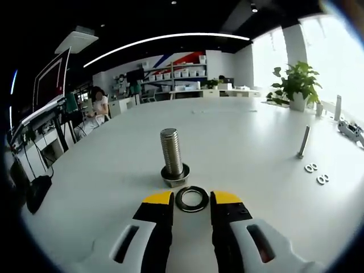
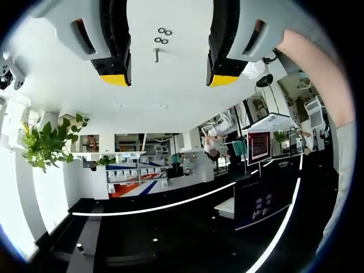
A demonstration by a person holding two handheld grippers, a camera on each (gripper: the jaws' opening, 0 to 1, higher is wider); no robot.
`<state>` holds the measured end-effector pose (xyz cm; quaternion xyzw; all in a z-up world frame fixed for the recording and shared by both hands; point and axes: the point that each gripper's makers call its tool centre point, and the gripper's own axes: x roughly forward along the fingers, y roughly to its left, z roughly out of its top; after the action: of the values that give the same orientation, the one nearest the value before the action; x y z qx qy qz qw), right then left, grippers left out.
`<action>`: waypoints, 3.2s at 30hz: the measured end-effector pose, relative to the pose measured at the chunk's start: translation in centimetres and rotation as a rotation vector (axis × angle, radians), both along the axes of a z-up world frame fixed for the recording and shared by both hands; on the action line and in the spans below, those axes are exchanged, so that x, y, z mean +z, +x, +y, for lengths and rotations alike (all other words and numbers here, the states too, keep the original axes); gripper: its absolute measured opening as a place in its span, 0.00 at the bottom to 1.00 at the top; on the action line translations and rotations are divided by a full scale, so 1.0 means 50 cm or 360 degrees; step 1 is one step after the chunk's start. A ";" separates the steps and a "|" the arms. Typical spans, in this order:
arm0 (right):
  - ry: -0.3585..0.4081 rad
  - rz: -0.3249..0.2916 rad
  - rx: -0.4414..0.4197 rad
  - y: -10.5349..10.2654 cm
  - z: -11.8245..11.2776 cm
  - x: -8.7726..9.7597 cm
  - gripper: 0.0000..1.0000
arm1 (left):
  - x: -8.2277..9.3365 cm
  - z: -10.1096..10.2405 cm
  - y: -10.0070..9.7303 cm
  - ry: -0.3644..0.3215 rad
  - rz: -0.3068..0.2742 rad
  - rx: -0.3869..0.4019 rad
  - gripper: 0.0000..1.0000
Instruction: Place the washer onto the threaded stud by aligning its center hole with the stud, sliding it down to the base, and recovering from edge contact or off-axis alignment until the washer reaches the visible bottom stop.
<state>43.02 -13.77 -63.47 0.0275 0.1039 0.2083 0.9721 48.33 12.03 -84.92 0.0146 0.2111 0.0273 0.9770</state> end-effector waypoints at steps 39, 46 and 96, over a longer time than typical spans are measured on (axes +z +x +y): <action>0.0020 0.0026 -0.0012 0.001 -0.004 -0.006 0.55 | -0.001 0.002 0.001 -0.0032 -0.0077 0.0071 0.22; 0.0029 0.0022 -0.0013 0.001 -0.004 -0.004 0.55 | -0.002 -0.009 0.007 -0.0015 -0.0038 0.0014 0.21; 0.0038 0.0027 -0.0021 0.004 -0.008 -0.006 0.55 | 0.004 -0.017 0.005 -0.0058 -0.0025 0.0023 0.22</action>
<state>43.21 -14.15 -63.76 0.0415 0.1094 0.2029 0.9722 48.59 11.19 -84.73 -0.0050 0.2039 0.0306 0.9785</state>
